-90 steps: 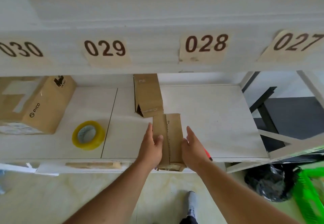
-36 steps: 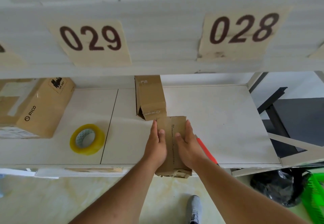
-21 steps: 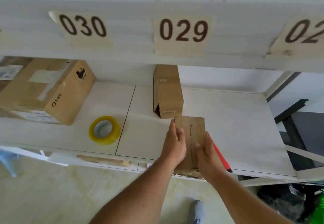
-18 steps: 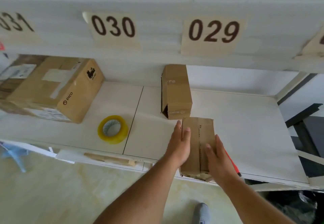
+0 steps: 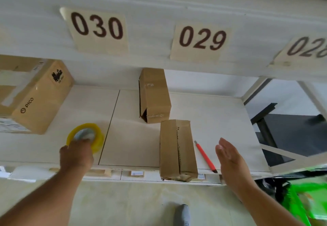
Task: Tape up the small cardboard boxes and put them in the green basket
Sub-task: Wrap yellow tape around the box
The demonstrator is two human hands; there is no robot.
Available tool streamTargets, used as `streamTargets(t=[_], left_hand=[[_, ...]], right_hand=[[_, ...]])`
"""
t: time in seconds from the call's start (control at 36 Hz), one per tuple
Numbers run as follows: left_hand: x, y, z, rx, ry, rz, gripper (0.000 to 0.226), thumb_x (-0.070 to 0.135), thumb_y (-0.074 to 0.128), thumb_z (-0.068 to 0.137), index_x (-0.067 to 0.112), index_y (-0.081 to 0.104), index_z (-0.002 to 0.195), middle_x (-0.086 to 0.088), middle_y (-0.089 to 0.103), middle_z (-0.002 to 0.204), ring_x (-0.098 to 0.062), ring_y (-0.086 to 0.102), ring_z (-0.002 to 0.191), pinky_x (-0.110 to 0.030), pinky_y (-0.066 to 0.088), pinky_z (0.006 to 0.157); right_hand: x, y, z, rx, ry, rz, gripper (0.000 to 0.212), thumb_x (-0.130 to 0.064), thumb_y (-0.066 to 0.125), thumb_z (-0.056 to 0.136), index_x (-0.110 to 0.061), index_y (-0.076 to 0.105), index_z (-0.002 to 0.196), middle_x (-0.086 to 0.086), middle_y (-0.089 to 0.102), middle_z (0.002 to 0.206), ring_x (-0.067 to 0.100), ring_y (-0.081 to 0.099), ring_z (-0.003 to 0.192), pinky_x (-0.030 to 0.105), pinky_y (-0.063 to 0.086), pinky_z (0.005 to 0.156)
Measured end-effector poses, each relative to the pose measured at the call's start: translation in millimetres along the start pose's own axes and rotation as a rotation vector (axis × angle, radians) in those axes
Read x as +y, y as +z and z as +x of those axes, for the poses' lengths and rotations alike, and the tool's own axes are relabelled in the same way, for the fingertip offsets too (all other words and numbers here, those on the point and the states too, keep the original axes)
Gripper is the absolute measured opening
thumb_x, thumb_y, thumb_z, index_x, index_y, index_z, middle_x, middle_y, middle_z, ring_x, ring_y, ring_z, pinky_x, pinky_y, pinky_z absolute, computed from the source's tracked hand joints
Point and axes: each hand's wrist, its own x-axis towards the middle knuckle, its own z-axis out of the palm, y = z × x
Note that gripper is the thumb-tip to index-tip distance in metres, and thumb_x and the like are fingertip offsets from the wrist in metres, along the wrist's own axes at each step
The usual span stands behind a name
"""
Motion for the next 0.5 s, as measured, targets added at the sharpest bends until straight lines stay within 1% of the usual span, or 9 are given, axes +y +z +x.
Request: streamTargets(t=[0.08,0.14,0.19,0.28,0.33,0.36,0.42,0.44,0.5], left_hand=[[-1.2,-15.6,-5.5,0.015,-0.017,-0.174,0.034,0.039,0.053,0.094,0.028,0.056,0.126,-0.005,0.068,0.116,-0.030,0.065,0.105,-0.035,0.048,0.083],[-1.9,-32.9,-12.1,-0.011,-0.033,-0.439,0.026,0.041,0.057,0.096,0.020,0.059,0.110,-0.012,0.068,0.109,-0.036,0.063,0.099,-0.039,0.049,0.081],[-1.3,-58.8,-26.3,-0.035,-0.021,-0.769,0.021,0.036,0.063,0.095,0.016,0.062,0.099,-0.012,0.069,0.099,-0.035,0.062,0.089,-0.037,0.048,0.075],[5.8,-102.0,-59.1,-0.093,0.018,-1.148,0.007,0.027,0.066,0.096,0.021,0.067,0.092,-0.001,0.070,0.090,-0.024,0.066,0.087,-0.029,0.045,0.069],[8.2,-127.8,-85.4,-0.187,0.026,-1.378,0.006,0.025,0.066,0.096,0.022,0.070,0.092,0.003,0.075,0.091,-0.020,0.071,0.091,-0.031,0.054,0.081],[9.2,-139.1,-99.5,-0.235,0.029,-1.472,0.007,0.024,0.066,0.096,0.020,0.072,0.097,0.002,0.077,0.094,-0.020,0.073,0.093,-0.037,0.056,0.089],[12.0,-160.9,-128.1,-0.297,0.075,-1.583,0.013,0.023,0.065,0.096,0.016,0.071,0.105,0.000,0.078,0.099,-0.020,0.074,0.096,-0.043,0.055,0.097],[14.9,-170.3,-141.7,-0.314,0.105,-1.618,0.014,0.022,0.064,0.096,0.015,0.071,0.107,0.000,0.078,0.099,-0.019,0.074,0.096,-0.043,0.055,0.098],[21.0,-191.2,-170.6,-0.346,0.165,-1.656,0.015,0.021,0.063,0.097,0.015,0.070,0.110,0.000,0.078,0.102,-0.018,0.073,0.098,-0.042,0.054,0.099]], right_hand=[[-9.1,-7.0,-8.5,0.040,-0.016,0.023,0.061,-0.057,0.039,0.098,-0.030,0.038,0.153,-0.004,0.046,0.157,0.018,0.045,0.141,0.042,0.037,0.118],[-21.1,-12.8,-19.0,0.056,-0.054,0.029,0.056,-0.053,0.042,0.101,-0.032,0.039,0.152,-0.004,0.047,0.155,0.020,0.045,0.141,0.045,0.039,0.117],[-35.5,-17.9,-31.2,0.054,-0.108,0.030,0.052,-0.049,0.045,0.102,-0.034,0.040,0.152,-0.007,0.046,0.155,0.019,0.043,0.143,0.043,0.038,0.116],[-58.5,-21.2,-48.9,0.038,-0.225,-0.012,0.051,-0.047,0.048,0.102,-0.040,0.038,0.151,-0.017,0.043,0.154,0.009,0.040,0.142,0.038,0.037,0.117],[-73.6,-19.9,-63.9,0.013,-0.293,0.000,0.049,-0.044,0.052,0.101,-0.042,0.041,0.149,-0.023,0.044,0.149,-0.002,0.043,0.132,0.033,0.038,0.114],[-80.7,-18.2,-72.2,-0.021,-0.309,0.016,0.047,-0.042,0.054,0.101,-0.043,0.042,0.147,-0.026,0.045,0.145,-0.010,0.045,0.124,0.029,0.039,0.111],[-93.9,-13.9,-88.7,-0.116,-0.348,0.020,0.040,-0.038,0.056,0.101,-0.046,0.048,0.140,-0.031,0.049,0.138,-0.021,0.051,0.111,0.024,0.041,0.107],[-98.9,-11.2,-95.7,-0.161,-0.372,0.003,0.036,-0.038,0.056,0.101,-0.047,0.051,0.135,-0.031,0.052,0.136,-0.020,0.052,0.114,0.025,0.044,0.107],[-110.3,-6.4,-110.8,-0.246,-0.440,-0.071,0.035,-0.044,0.055,0.099,-0.047,0.052,0.134,-0.028,0.057,0.133,-0.010,0.053,0.124,0.027,0.047,0.106]])
